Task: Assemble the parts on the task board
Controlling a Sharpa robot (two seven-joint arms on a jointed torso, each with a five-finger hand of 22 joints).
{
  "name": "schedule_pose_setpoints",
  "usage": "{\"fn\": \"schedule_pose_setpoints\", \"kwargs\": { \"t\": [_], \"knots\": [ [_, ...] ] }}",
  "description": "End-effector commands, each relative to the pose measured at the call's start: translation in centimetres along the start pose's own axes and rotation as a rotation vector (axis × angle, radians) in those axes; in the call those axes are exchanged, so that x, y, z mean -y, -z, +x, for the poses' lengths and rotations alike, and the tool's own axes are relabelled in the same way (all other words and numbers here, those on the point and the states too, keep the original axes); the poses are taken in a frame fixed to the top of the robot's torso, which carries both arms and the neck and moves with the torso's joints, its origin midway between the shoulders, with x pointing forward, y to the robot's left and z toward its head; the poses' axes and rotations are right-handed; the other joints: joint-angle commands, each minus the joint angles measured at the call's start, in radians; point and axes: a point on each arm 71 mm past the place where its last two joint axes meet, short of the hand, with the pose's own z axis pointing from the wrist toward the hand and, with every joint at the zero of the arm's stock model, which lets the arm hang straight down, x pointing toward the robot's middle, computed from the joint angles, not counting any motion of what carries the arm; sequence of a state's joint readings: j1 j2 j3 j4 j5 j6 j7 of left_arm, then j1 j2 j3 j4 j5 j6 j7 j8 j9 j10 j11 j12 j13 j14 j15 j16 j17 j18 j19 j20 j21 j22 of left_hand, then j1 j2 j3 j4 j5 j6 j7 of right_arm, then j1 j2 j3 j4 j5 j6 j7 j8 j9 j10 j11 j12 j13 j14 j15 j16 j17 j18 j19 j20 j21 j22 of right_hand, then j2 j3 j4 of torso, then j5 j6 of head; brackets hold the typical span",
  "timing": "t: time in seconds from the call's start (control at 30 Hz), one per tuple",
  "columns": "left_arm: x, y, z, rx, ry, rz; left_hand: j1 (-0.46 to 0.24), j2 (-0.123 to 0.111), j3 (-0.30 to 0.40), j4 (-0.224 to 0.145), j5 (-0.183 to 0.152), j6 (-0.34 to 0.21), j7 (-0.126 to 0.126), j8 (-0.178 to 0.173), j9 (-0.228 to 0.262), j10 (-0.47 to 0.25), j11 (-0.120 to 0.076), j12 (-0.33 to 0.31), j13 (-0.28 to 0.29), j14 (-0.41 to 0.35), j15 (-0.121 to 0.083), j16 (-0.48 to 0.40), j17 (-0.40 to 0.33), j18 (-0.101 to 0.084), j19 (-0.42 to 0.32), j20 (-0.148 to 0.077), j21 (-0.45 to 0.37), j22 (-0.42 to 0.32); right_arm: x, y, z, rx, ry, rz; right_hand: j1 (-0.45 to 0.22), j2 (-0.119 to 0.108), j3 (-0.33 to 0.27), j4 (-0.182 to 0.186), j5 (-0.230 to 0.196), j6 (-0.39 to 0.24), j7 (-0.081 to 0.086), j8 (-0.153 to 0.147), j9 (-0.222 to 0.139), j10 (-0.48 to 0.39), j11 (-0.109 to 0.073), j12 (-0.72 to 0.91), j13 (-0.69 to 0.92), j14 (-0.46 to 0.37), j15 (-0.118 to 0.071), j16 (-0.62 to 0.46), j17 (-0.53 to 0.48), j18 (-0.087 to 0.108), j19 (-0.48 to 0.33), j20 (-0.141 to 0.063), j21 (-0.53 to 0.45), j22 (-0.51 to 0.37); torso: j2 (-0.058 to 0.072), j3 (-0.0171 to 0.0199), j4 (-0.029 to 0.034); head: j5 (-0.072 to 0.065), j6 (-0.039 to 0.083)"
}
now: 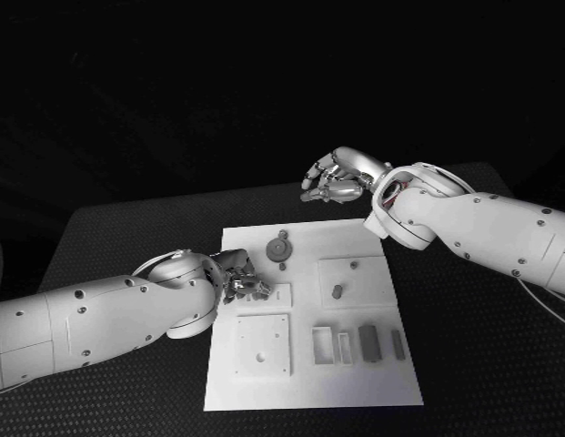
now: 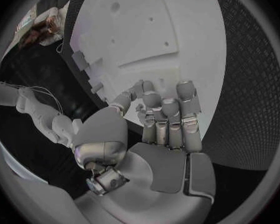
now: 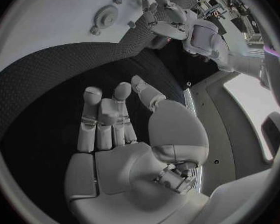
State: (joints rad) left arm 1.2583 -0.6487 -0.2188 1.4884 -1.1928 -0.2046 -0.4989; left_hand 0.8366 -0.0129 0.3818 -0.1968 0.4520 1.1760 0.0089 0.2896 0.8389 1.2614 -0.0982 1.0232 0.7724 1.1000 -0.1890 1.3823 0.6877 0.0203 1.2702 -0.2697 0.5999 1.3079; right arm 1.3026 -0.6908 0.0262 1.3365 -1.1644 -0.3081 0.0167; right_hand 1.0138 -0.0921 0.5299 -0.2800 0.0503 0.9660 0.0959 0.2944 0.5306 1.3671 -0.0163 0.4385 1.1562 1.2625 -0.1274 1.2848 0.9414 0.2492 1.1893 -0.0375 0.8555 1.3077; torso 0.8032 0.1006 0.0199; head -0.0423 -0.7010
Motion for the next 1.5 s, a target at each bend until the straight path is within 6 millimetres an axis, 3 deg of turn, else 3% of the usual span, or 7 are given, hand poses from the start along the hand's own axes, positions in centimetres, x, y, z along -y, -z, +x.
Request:
{"fn": "schedule_pose_setpoints", "kwargs": {
  "t": [0.03,0.37,0.57,0.77,1.1,1.27,1.5],
  "knots": [
    [0.21,0.04,0.06,-0.005,0.014,0.015,0.01,0.019,0.019,-0.029,0.004,0.005,0.004,-0.002,0.0,-0.002,0.001,0.005,-0.001,0.002,-0.006,0.004,-0.001,0.013,0.002,-0.006,0.005,0.021,0.0,0.01,0.17,-0.014,-0.003,-0.005,-0.012,0.001,-0.004,0.004,-0.001,-0.007,0.002,-0.006,0.001,-0.006,0.0,-0.004,0.001,-0.003,0.003,-0.005,0.001,0.013,0.003,-0.006,-0.006,0.015,0.0,-0.0002,0.0005,0.0,-0.001],
    [0.15,-0.03,0.19,-0.027,0.028,0.011,0.02,0.023,0.023,-0.055,-0.01,0.006,0.004,-0.002,0.001,-0.002,0.001,0.005,-0.002,0.002,-0.006,0.004,-0.002,0.012,0.002,-0.006,0.005,0.02,0.01,0.03,0.23,-0.015,-0.004,-0.005,-0.012,0.001,-0.004,0.004,-0.001,-0.007,0.002,-0.006,0.001,-0.006,0.0,-0.004,0.002,-0.003,0.003,-0.005,0.001,0.013,0.003,-0.006,-0.006,0.015,0.0,-0.0002,0.0005,0.0,-0.001],
    [0.1,-0.06,0.25,-0.04,0.049,0.007,0.047,0.041,0.037,-0.078,-0.022,0.006,0.004,-0.001,0.002,-0.001,0.001,0.006,-0.002,0.002,-0.005,0.005,-0.002,0.012,0.004,-0.006,0.006,0.02,0.03,0.03,0.24,-0.015,-0.004,-0.005,-0.012,0.001,-0.004,0.004,-0.001,-0.007,0.002,-0.006,0.001,-0.006,0.0,-0.004,0.002,-0.002,0.003,-0.005,0.001,0.013,0.003,-0.006,-0.006,0.015,0.0,0.0002,-0.0004,0.0,-0.001],
    [0.0,-0.1,0.24,-0.044,0.056,0.003,0.089,0.056,0.053,-0.083,-0.099,0.0,0.007,-0.004,0.003,-0.001,0.004,0.007,-0.002,0.002,-0.003,0.007,-0.002,0.01,0.004,-0.005,0.007,0.02,0.04,0.03,0.26,-0.016,-0.004,-0.004,-0.012,0.001,-0.004,0.004,-0.001,-0.007,0.002,-0.006,0.001,-0.006,0.0,-0.004,0.002,-0.002,0.003,-0.005,0.001,0.013,0.003,-0.006,-0.006,0.015,0.0,0.0002,-0.0002,0.0,-0.001],
    [-0.03,-0.12,0.28,-0.052,0.05,0.0,0.095,0.058,0.054,-0.083,-0.109,-0.001,0.008,-0.005,0.003,-0.001,0.004,0.008,-0.002,0.002,-0.003,0.007,-0.003,0.01,0.004,-0.005,0.007,0.02,0.01,0.01,0.28,-0.016,-0.004,-0.005,-0.013,0.001,-0.004,0.004,-0.001,-0.007,0.002,-0.006,0.002,-0.006,0.0,-0.004,0.002,-0.002,0.003,-0.005,0.001,0.013,0.003,-0.006,-0.006,0.015,0.0,0.0003,0.0002,0.0,-0.002],
    [-0.1,-0.11,0.26,-0.05,0.047,-0.003,0.088,0.048,0.049,-0.075,-0.114,-0.004,0.009,-0.007,0.003,-0.002,0.006,0.008,-0.002,0.001,-0.002,0.007,-0.003,0.009,0.004,-0.004,0.007,0.02,0.01,0.01,0.28,-0.015,-0.004,-0.005,-0.013,0.001,-0.004,0.004,-0.001,-0.007,0.002,-0.006,0.002,-0.006,0.0,-0.004,0.002,-0.002,0.003,-0.005,0.001,0.013,0.003,-0.006,-0.006,0.015,0.0,0.0004,-0.0004,-0.001,-0.002],
    [-0.14,-0.12,0.2,-0.043,0.039,-0.008,0.058,0.001,0.04,-0.038,-0.131,-0.016,0.012,-0.015,-0.002,-0.004,0.009,0.008,-0.002,0.001,0.0,0.006,-0.004,0.009,0.004,-0.005,0.004,0.018,0.0,0.02,0.28,-0.016,-0.004,-0.005,-0.014,0.0,-0.004,0.004,-0.002,-0.007,0.002,-0.006,0.002,-0.006,0.0,-0.004,0.002,-0.002,0.003,-0.005,0.001,0.013,0.003,-0.006,-0.007,0.015,0.0,0.0001,0.0001,-0.001,-0.001]
  ]
}}
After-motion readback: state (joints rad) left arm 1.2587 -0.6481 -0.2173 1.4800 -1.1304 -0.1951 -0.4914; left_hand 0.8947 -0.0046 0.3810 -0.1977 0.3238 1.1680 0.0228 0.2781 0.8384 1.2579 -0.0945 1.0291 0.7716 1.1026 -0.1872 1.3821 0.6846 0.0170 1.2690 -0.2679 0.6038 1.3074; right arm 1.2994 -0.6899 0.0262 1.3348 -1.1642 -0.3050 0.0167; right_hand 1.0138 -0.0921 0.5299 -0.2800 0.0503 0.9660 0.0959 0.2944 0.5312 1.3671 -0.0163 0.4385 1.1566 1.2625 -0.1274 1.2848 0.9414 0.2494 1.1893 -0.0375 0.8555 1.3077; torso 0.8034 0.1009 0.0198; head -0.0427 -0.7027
